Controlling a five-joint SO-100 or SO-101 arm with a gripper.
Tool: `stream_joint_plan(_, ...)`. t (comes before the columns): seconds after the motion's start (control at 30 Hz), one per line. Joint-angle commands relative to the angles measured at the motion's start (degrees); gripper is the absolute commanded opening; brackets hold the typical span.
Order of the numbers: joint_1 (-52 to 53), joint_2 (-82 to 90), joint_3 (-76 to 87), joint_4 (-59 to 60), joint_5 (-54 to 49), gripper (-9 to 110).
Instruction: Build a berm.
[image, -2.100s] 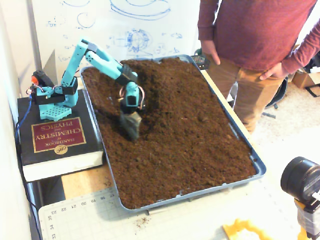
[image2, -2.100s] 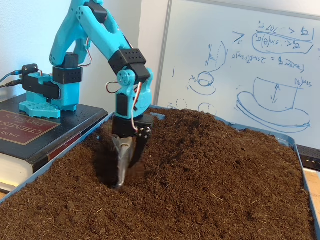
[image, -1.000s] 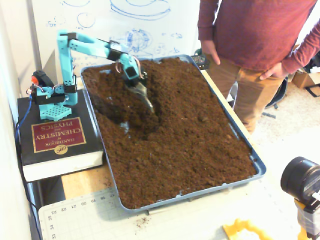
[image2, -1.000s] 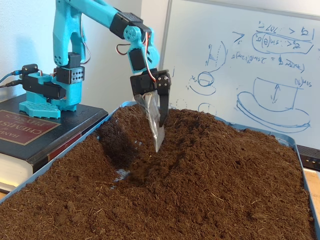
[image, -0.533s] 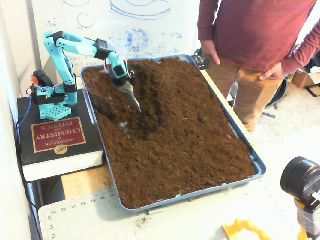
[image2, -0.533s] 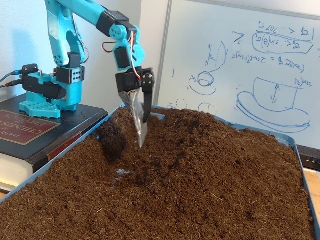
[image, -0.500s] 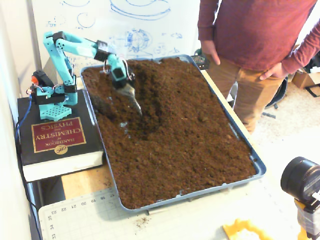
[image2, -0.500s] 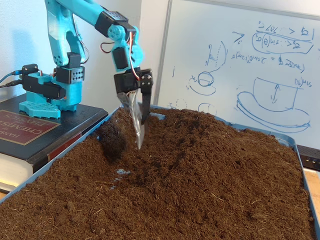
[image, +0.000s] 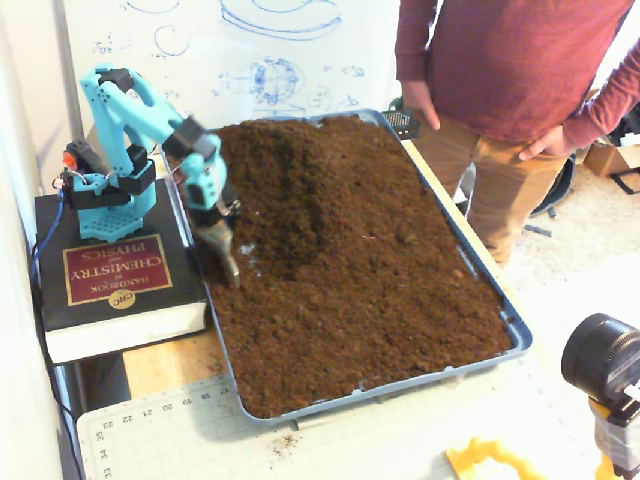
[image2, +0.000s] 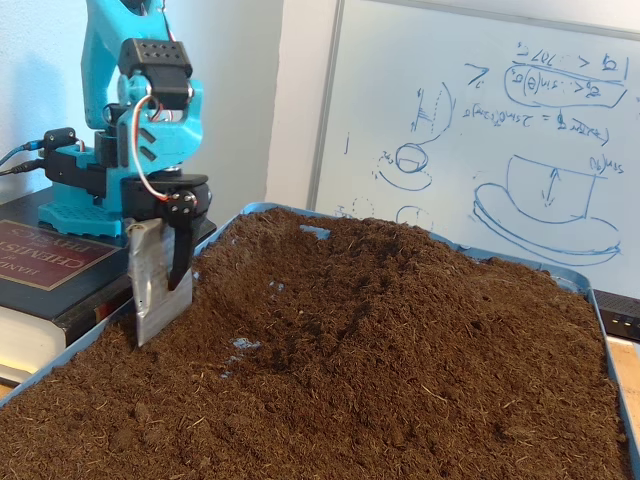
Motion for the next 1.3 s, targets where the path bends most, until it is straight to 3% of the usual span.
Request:
stream_joint_plan(0.0, 2.64, 4.22, 1.49, 0.26, -0.53, 1)
stream_joint_plan(0.37, -4.13, -6.50, -8.09, -1.58, 0.44, 1)
stream_joint_plan(0.73, -16.17, -16.26, -21.88, -1.58, 19.07, 1)
stream_joint_plan(0.9, -19.16, -16.79, -25.84, -1.58, 22.15, 1)
stream_joint_plan(1.1, -18.81, -16.08, -25.14, -0.62, 21.18, 1)
stream_joint_plan(1.27, -19.07, -10.90, -14.85, -0.70, 21.09, 1)
